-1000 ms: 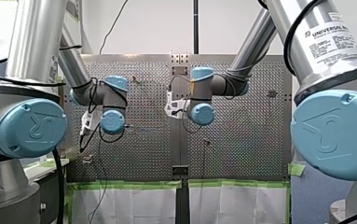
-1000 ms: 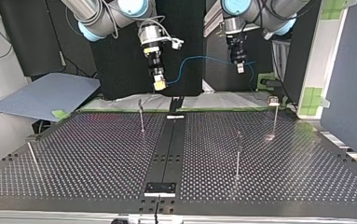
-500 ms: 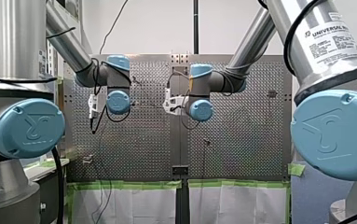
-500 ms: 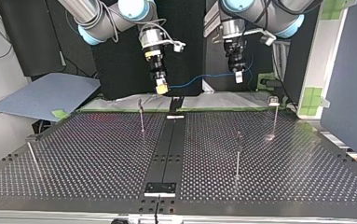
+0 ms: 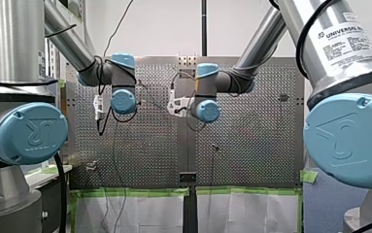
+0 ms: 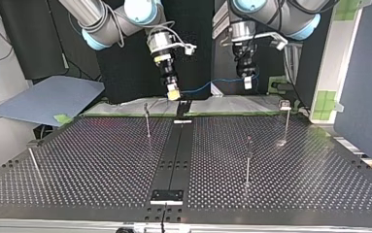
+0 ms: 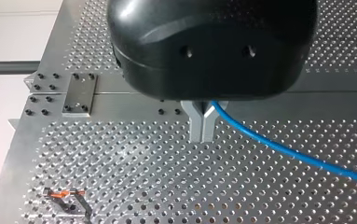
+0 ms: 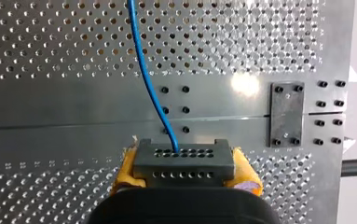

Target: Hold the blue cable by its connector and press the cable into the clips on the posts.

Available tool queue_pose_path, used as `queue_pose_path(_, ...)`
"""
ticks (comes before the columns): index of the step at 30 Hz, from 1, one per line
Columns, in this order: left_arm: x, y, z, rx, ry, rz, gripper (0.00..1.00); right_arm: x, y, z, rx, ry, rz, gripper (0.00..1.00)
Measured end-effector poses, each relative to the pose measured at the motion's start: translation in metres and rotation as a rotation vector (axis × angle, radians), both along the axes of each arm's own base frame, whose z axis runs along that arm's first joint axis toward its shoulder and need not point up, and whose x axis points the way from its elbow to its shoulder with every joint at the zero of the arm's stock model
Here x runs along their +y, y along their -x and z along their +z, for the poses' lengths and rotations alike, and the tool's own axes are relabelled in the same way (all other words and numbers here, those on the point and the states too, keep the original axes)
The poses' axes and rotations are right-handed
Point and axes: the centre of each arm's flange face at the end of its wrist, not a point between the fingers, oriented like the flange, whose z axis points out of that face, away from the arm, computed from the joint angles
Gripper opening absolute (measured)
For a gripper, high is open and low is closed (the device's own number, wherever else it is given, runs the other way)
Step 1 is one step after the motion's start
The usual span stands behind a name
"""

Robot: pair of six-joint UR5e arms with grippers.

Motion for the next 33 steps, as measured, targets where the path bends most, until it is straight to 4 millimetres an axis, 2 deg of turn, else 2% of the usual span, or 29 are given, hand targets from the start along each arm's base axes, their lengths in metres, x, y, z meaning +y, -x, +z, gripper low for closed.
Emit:
queue_pose_path(8,-0.001,-0.010,0.011,-0.004,0.014,0.002,0.00,-0.007,-0.011,0.017,-0.013,0.011,0.023,0.00)
queue_pose_path(19,0.004,-0.027,0.026,-0.012,0.019,0.026,0.00,-0.012,-0.016,0.026,-0.032,0.018,0.034,0.00)
queue_pose_path(33,0.012,-0.049,0.045,-0.027,0.025,0.049,0.00,-0.021,-0.028,0.048,-0.057,0.039,0.041,0.00)
